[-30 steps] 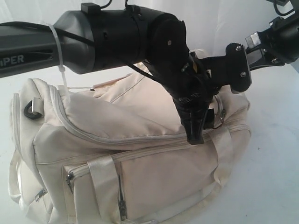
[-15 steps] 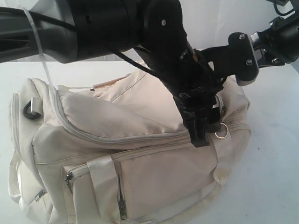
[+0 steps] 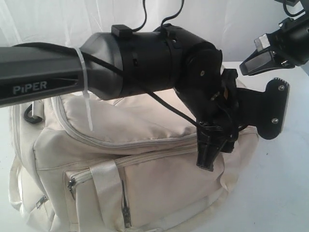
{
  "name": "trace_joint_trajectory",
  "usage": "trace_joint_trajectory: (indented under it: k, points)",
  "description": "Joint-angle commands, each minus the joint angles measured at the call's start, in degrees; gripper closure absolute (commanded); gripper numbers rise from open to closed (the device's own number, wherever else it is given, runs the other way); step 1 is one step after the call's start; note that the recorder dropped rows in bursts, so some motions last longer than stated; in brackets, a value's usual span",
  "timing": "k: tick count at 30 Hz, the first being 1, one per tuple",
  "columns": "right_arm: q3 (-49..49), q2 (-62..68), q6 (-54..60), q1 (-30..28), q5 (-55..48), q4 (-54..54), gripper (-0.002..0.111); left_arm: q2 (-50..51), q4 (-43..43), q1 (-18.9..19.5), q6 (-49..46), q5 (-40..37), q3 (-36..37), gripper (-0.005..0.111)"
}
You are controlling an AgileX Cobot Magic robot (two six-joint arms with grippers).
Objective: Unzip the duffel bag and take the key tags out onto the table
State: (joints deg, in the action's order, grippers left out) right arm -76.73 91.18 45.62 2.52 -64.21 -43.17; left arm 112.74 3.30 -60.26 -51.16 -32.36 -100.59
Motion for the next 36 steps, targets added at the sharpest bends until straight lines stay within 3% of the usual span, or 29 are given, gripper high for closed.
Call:
trace_joint_trajectory:
  k: [1,20,24,30,36]
  points:
    - [0.2,-0.1,0.7,-0.3,0.1,0.3,0.093,0.7,1.3,-0.4,-0.1,2.0,-0.1,0.048]
    - [0.2,-0.1,0.7,-0.3,0.2,0.3,0.093,2.3,4.9,-0.4,0.6,-0.1,-0.1,0.049]
    - [0.2,-0.1,0.7,-0.3,0.2,0.3,0.093,2.6,4.9,-0.4,1.4,0.7,-0.1,0.067]
    - [0.2,-0.1,0.7,-0.3,0.2,0.3,0.093,1.8,4.9,-0.4,3.4,0.5,-0.1,0.105]
    - [0.2,-0.1,0.7,-0.3,0.5,0.4,0.093,-3.1,4.2,-0.5,8.2,-0.8,-0.1,0.107]
